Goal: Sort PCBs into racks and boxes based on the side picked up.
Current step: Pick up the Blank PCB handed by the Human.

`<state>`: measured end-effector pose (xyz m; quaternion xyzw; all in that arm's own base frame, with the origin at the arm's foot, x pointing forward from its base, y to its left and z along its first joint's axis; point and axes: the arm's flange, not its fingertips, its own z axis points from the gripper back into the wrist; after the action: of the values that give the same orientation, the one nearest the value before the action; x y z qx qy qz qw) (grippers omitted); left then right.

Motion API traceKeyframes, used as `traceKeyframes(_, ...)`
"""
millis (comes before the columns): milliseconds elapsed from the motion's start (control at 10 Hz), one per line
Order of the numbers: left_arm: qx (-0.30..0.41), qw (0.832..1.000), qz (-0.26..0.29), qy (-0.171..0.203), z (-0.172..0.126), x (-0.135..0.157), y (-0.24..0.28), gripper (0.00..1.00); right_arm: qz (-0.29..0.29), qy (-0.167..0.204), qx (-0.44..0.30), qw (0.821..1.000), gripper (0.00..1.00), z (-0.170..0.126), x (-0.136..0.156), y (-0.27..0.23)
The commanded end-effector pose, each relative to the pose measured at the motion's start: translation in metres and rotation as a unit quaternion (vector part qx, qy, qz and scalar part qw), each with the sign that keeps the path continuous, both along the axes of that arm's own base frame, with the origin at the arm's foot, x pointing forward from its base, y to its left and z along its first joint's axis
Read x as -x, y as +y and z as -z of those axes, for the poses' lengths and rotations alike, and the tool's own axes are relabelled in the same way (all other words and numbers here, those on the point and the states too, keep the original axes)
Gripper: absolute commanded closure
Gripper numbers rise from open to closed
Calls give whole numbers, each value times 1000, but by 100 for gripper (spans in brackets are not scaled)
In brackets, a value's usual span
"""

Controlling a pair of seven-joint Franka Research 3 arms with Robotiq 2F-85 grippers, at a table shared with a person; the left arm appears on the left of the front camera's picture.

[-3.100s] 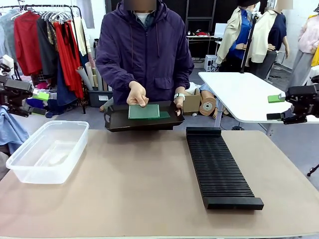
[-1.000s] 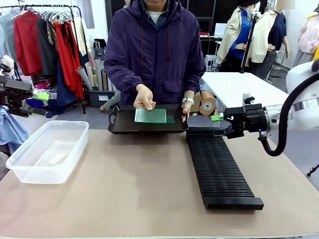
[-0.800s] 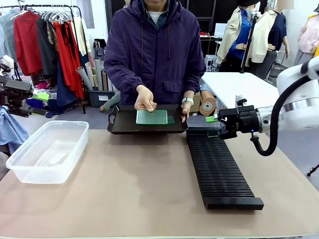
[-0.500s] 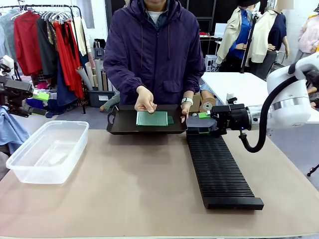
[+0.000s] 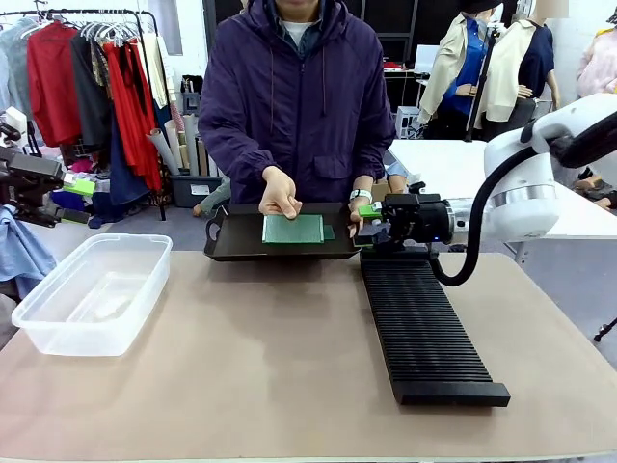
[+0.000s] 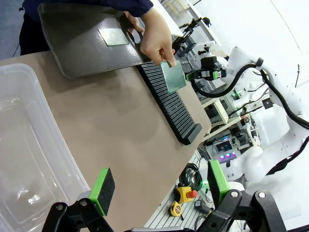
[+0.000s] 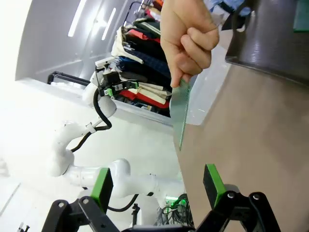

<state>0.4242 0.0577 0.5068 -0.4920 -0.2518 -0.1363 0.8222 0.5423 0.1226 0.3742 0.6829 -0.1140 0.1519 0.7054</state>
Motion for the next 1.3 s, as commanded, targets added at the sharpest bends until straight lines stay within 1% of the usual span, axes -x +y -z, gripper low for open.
traceKeyframes(0, 3, 1000, 3, 0, -1, 1, 0, 0, 0, -5, -21, 1000, 0, 1, -17, 14)
traceKeyframes(200, 3, 1000, 3, 0, -1, 1, 0, 0, -3, -11, -33, 999, 0, 7, -24, 29)
traceKeyframes(300, 3, 1000, 3, 0, -1, 1, 0, 0, -7, -6, -35, 999, 0, 10, -28, 36)
traceKeyframes(500, 3, 1000, 3, 0, -1, 1, 0, 0, -19, -7, -29, 999, 0, 11, -35, 48)
traceKeyframes(600, 3, 1000, 3, 0, -1, 1, 0, 0, -29, -15, -19, 999, 0, 10, -38, 51)
traceKeyframes(800, 3, 1000, 3, 0, -1, 1, 0, 0, -26, -8, -22, 999, 0, 10, -37, 50)
traceKeyframes(900, 3, 1000, 3, 0, -1, 1, 0, 0, -40, -8, -24, 999, 0, 7, -38, 53)
traceKeyframes(1000, 3, 1000, 3, 0, -1, 1, 0, 0, -26, -4, -22, 999, 0, 12, -32, 48)
traceKeyframes(1200, 3, 1000, 3, 0, -1, 1, 0, 0, -26, -4, -22, 999, 0, 12, -32, 48)
